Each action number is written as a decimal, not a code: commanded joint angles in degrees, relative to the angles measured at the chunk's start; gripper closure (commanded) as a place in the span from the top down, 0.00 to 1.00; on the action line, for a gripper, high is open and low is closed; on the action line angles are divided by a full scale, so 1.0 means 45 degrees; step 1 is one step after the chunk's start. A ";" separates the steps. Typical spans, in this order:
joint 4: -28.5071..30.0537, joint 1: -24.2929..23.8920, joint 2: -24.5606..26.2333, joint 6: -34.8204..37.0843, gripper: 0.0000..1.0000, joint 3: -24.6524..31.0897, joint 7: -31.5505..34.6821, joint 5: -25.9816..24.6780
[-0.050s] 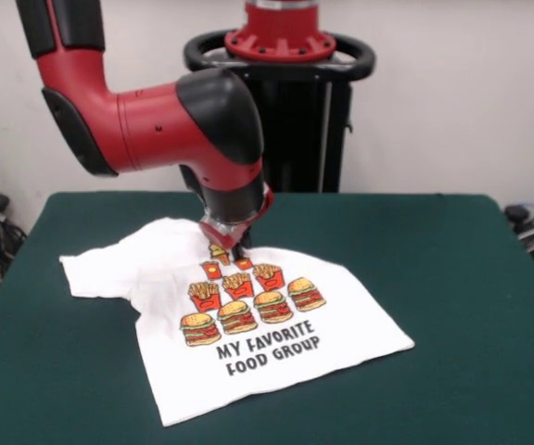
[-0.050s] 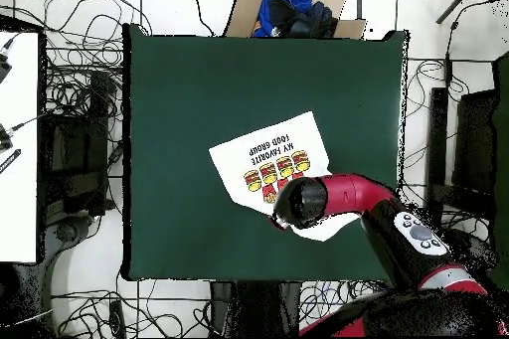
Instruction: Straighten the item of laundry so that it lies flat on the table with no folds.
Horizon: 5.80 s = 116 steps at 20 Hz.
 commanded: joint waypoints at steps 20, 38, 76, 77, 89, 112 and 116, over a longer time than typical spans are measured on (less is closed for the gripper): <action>-0.1543 -0.0300 0.1437 0.3925 0.00 0.0631 -0.2181 0.0969; -0.1610 -0.0635 0.1451 0.2861 0.00 0.0918 -0.1427 0.0814; -0.0069 -0.1905 -0.0346 -0.2173 1.00 0.3456 0.0105 0.0195; 0.0043 -0.1905 -0.0514 -0.2642 1.00 0.3517 0.0332 0.0123; -0.0056 -0.0909 -0.1476 -0.3020 1.00 0.1980 0.0756 0.0204; 0.0243 -0.0377 -0.1669 -0.0981 1.00 0.1421 0.0602 0.0943; 0.0433 -0.0353 -0.1771 -0.1066 1.00 0.1224 0.0760 0.0766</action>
